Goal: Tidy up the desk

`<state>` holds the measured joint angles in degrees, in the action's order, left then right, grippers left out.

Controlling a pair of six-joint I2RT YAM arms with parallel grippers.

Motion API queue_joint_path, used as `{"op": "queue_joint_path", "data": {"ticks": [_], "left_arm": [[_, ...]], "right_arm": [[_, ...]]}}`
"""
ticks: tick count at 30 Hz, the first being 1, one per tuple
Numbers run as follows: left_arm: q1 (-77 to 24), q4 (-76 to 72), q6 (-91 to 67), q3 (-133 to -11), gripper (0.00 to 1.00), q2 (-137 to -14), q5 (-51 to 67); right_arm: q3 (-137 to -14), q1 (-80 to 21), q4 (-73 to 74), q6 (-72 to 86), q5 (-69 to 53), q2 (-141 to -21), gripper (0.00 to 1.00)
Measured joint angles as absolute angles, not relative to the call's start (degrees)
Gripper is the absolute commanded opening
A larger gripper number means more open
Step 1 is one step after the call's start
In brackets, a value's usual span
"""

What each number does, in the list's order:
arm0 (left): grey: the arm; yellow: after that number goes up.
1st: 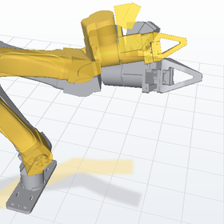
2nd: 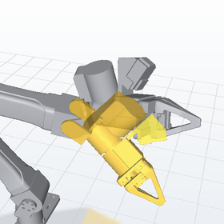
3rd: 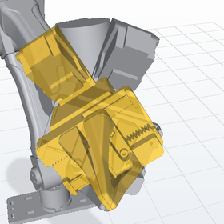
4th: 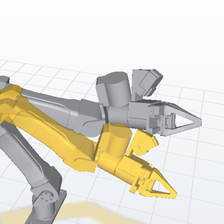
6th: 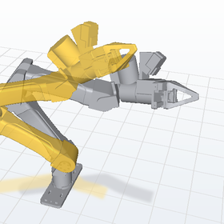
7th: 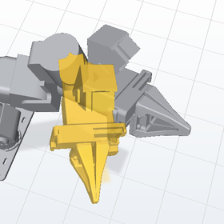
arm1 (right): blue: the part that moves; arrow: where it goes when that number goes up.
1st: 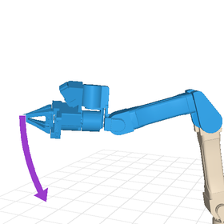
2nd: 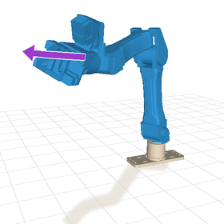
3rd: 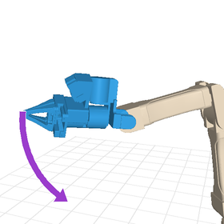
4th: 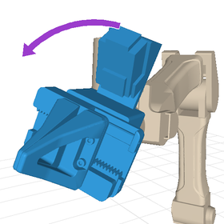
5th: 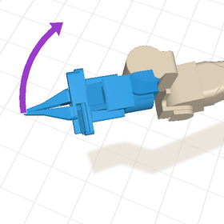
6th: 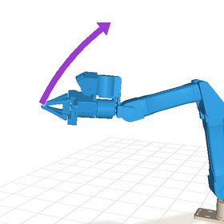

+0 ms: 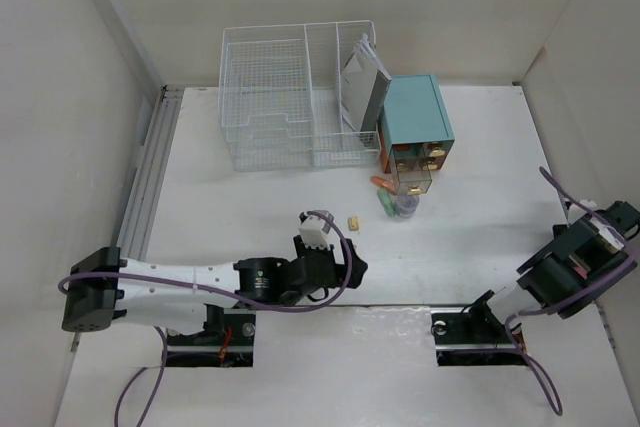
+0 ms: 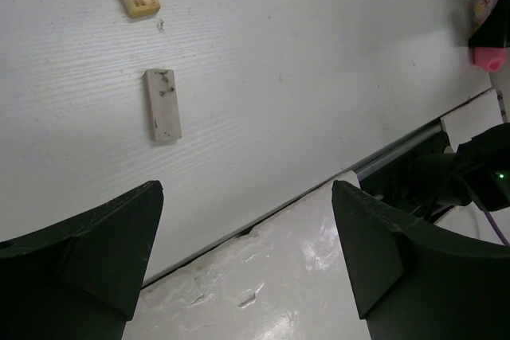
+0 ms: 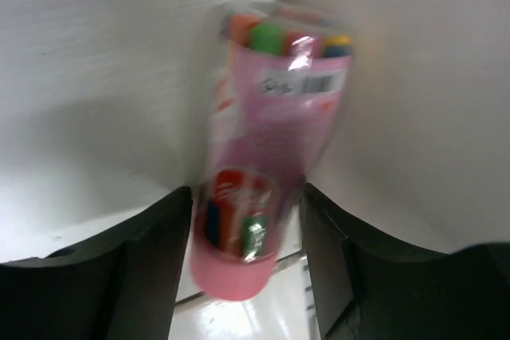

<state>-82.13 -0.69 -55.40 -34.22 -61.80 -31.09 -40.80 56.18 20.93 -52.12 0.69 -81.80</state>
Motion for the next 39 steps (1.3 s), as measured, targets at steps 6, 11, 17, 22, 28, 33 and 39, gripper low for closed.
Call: {"op": "queue_joint_path", "data": {"ticks": [6,11,17,22,28,33,39], "left_arm": [[-82.1,-0.6,-55.6,-34.2,0.84,-62.0,-30.9],[-82.1,-0.6,-56.0,-34.3,0.84,-62.0,-30.9],[-82.1,-0.6,-56.1,-34.6,0.84,-62.0,-30.9],[-82.1,-0.5,-56.1,-34.7,0.84,-62.0,-30.9],[-82.1,-0.5,-56.5,-34.7,0.84,-62.0,-30.9],[-82.5,-0.5,-56.5,-34.7,0.84,-62.0,-30.9],[-82.7,-0.5,-56.9,-34.7,0.84,-62.1,-31.0]], "right_arm": [[-47.1,60.1,21.8,-52.8,-4.1,-88.4,0.47],[-50.5,61.9,25.3,-55.2,-7.4,-91.0,0.27],[-49.9,62.5,26.7,-60.2,-9.9,-90.0,0.16],[-47.9,62.7,31.9,-66.3,-13.8,-86.5,0.12],[-49.8,62.7,43.4,-73.8,-19.2,-80.8,0.08],[-60.3,62.7,54.8,-80.3,-24.8,-79.2,0.08],[-79.4,62.4,68.6,-87.8,-33.1,-83.9,0.07]]}}
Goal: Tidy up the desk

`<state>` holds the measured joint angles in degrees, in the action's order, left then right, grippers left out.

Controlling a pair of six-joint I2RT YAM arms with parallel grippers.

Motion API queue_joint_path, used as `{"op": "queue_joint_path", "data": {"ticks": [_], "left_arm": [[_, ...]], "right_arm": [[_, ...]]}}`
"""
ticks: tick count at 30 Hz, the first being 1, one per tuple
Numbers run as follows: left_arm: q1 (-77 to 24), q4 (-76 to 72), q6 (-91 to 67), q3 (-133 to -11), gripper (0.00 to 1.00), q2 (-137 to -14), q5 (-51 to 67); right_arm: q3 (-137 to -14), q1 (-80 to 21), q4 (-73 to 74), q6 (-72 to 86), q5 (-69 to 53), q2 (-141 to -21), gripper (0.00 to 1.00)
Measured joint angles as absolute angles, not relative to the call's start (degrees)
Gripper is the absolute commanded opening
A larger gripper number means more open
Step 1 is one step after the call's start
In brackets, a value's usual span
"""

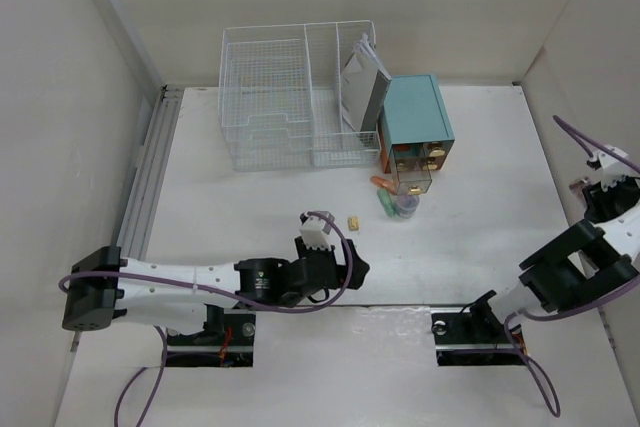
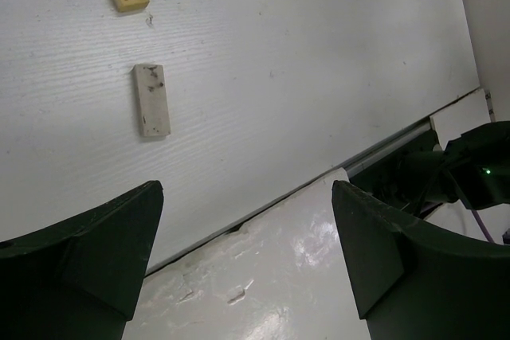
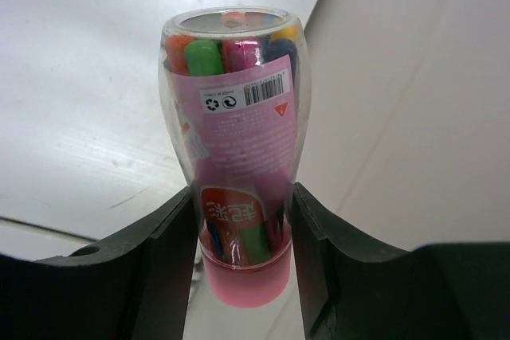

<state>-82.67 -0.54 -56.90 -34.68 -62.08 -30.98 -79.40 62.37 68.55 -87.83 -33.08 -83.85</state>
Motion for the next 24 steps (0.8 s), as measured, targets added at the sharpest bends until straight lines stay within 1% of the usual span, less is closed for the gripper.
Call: {"op": "queue_joint_path", "data": {"ticks": [4,10,16,20,24], "left_arm": [[-83.2,-0.4,-57.1,-34.9,0.84,-62.4,-31.1],[-83.2,0.2,-57.1,-36.5,0.84,-63.9,-31.6],[-83.2,0.7,-57.1,-38.0,0.84,-64.7,-32.2],[-83.2,0.9,-57.3,-38.8,0.84,-65.4,-32.9],[-83.2,1.1,-57.6,-39.4,0.84,-66.3,-33.3]], "right_arm": [[-82.3,59.0,71.4,-89.3,-36.5,-83.6,0.05],[-82.3,45.3,75.1,-88.2,-42.5,-79.7,0.02],[-88.5,32.8,75.8,-79.0,-48.1,-79.3,0.02],[-89.3,19.2,68.8,-66.7,-49.4,-79.0,0.0],[-82.9,5.5,54.0,-50.9,-47.0,-76.7,0.0]]}}
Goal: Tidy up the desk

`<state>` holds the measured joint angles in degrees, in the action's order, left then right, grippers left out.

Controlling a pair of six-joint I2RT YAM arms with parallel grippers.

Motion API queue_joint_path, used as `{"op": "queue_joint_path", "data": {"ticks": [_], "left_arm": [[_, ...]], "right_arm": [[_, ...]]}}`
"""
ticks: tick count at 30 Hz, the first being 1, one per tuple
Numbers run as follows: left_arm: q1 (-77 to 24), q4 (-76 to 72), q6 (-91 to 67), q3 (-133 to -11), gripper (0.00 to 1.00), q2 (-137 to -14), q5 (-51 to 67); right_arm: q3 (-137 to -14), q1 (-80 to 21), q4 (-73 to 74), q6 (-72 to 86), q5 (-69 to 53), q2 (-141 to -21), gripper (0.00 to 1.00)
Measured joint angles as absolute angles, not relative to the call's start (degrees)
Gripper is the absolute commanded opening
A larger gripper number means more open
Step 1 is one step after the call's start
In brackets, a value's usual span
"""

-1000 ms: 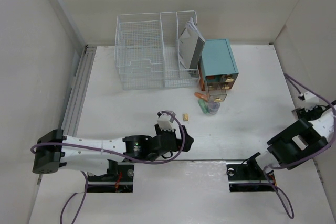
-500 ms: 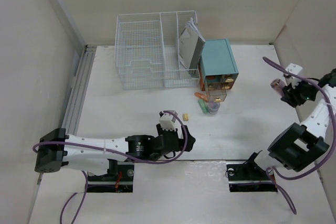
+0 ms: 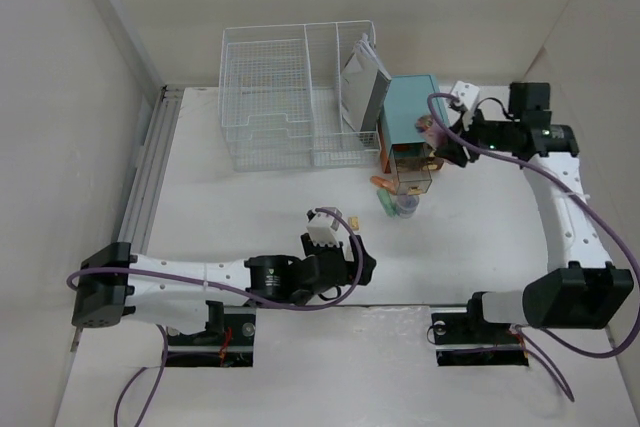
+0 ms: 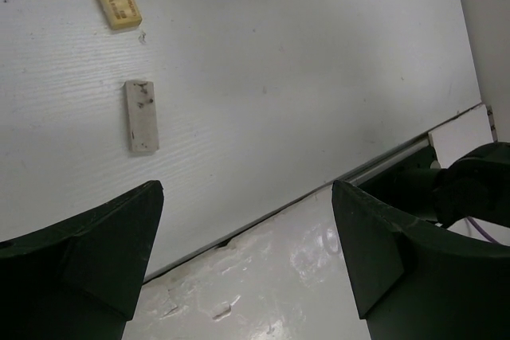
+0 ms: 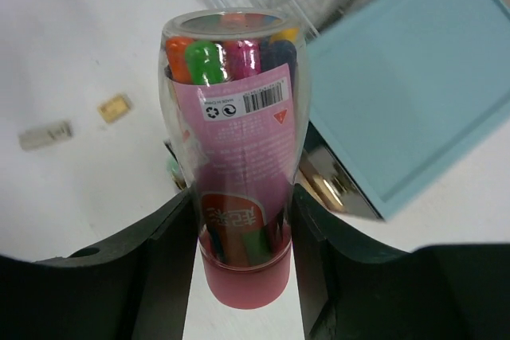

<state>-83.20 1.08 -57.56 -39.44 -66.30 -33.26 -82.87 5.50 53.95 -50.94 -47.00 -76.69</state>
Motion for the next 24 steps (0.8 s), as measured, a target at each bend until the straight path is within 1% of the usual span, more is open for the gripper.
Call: {"op": "queue_joint_path", "data": {"ticks": [5,10,17,24], "left_arm": [[-83.2,1.1,-58.0,-39.5,0.84,-66.9,-33.3],[-83.2,1.1,-58.5,-39.5,0.84,-67.0,-33.6],[-83.2,1.1,-59.1,-39.5,0.84,-67.8,-33.9],[-83.2,1.0,-59.2,-39.5,0.84,-67.9,-34.0]], "right_arm": [[-74.3,-4.6,36.5,-33.1,-39.9,-74.8,0.0],[-71.2,-6.2,25.1,-20.5,-34.7,-75.5,0.0],[-68.2,-7.6,16.0,-11.0,-30.2,-77.4,0.0],[-62.3,-7.6,14.1,-8.1,-28.0,-80.9,0.0]]}}
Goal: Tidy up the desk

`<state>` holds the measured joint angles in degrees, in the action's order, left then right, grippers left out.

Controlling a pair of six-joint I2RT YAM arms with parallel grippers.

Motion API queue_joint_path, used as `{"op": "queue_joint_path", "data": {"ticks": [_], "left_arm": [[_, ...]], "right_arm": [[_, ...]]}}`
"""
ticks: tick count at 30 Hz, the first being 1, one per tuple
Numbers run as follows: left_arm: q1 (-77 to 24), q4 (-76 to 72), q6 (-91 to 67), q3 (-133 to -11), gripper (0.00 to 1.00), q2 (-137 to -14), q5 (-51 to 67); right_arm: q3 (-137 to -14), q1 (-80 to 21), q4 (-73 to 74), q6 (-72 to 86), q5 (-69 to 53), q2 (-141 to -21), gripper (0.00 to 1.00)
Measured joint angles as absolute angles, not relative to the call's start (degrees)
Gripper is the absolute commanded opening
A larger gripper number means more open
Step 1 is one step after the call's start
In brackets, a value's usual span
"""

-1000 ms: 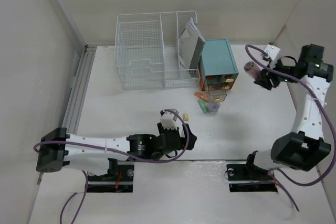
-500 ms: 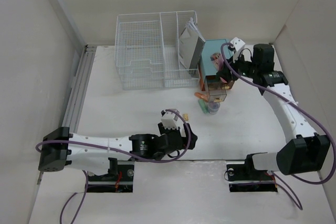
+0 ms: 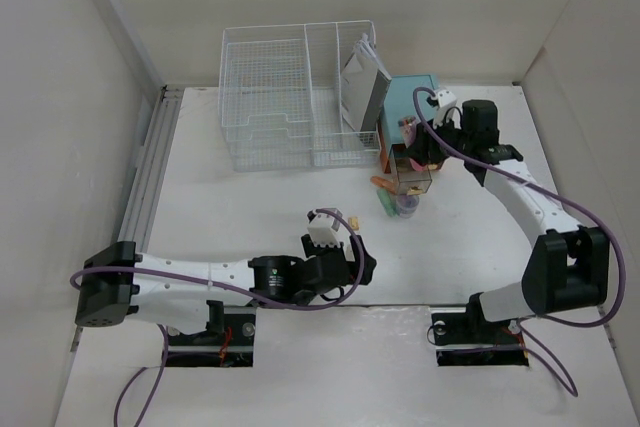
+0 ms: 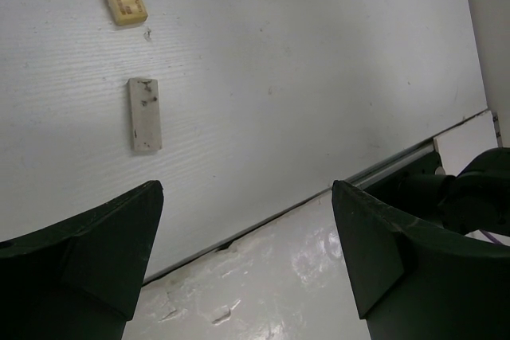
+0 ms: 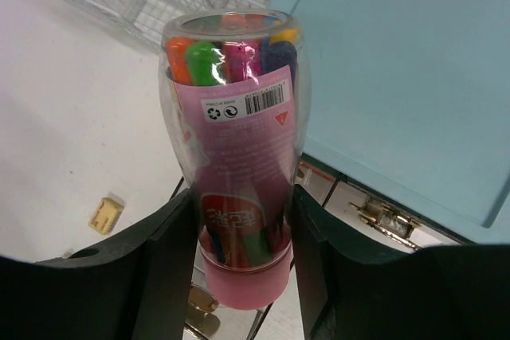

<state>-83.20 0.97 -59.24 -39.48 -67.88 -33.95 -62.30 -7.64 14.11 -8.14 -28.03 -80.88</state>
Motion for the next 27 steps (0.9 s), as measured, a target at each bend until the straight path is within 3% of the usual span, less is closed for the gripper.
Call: {"op": "queue_joint_path", "data": {"ticks": [27], "left_arm": [[-83.2,-0.2,-60.5,-37.1,0.84,-65.4,-33.9]], "right_arm": [[-59.1,-12.9,23.3,-12.0,-21.1,-75.6,0.0]]}}
